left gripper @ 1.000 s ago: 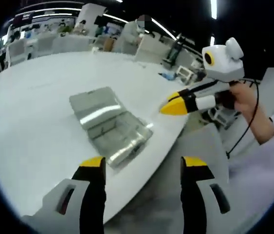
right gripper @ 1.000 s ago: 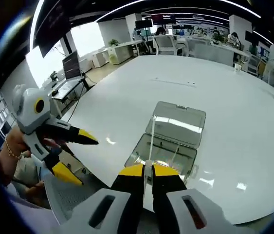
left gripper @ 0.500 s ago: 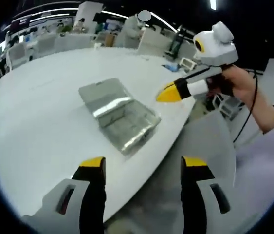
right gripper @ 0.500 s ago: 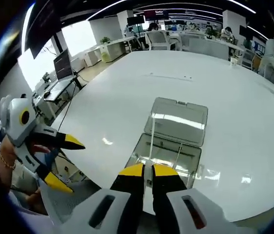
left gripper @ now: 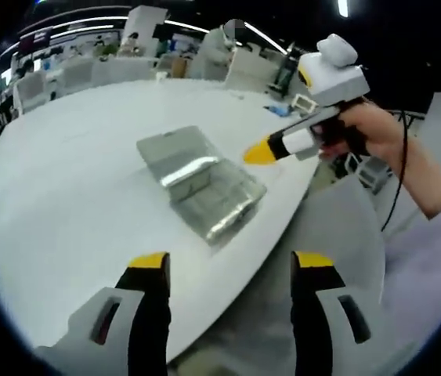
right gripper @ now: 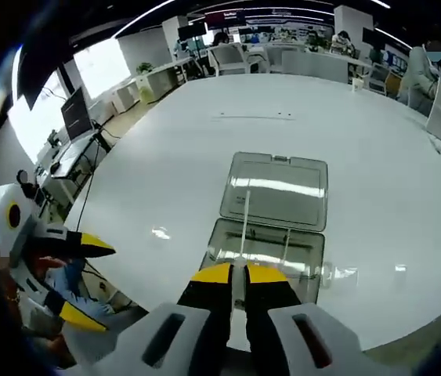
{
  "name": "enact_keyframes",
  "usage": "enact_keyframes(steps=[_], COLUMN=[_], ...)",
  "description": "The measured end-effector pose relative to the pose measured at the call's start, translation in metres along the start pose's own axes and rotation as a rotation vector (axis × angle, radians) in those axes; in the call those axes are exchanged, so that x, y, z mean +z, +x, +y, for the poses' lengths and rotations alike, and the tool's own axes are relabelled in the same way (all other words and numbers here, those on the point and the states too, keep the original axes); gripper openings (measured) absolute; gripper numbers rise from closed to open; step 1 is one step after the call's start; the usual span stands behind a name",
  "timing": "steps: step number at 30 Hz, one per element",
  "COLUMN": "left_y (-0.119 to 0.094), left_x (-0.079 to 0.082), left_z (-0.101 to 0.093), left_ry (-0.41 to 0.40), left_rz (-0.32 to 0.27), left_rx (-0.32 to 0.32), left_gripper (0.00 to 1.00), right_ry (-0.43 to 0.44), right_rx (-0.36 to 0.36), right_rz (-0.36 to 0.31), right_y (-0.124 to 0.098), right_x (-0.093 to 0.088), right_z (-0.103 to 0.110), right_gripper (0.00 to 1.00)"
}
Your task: Insert the divider into the dual guide fixture by aligning both edges with the guide slots and pushing it downward to the bottom, including one-sided entry, uneven engagement, binding, and posture correction.
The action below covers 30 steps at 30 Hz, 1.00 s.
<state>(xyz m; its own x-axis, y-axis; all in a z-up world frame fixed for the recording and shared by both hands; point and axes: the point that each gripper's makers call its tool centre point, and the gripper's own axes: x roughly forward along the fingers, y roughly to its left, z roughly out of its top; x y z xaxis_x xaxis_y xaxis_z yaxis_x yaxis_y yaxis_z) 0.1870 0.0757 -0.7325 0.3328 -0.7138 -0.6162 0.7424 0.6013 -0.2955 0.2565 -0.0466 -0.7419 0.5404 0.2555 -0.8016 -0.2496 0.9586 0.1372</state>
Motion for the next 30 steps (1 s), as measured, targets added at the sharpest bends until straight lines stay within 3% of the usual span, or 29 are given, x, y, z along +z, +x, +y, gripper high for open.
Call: enact_keyframes(steps=[10, 30], left_y=[0.006, 0.003], left_x=[-0.017, -0.011], left_z=[0.008, -0.007], left_ry=[0.064, 0.076], left_rz=[0.063, 0.019], left_rx=[0.008, -0.015], left_gripper=[0.61, 0.60], right_ry=[0.030, 0.048], right_rx=[-0.033, -0.073], right_rz=[0.019, 0.051], right_y=[0.014, 0.030], right_x=[0.000, -0.005], right_z=[-0.002, -0.005], right_gripper=[0.00, 0.00])
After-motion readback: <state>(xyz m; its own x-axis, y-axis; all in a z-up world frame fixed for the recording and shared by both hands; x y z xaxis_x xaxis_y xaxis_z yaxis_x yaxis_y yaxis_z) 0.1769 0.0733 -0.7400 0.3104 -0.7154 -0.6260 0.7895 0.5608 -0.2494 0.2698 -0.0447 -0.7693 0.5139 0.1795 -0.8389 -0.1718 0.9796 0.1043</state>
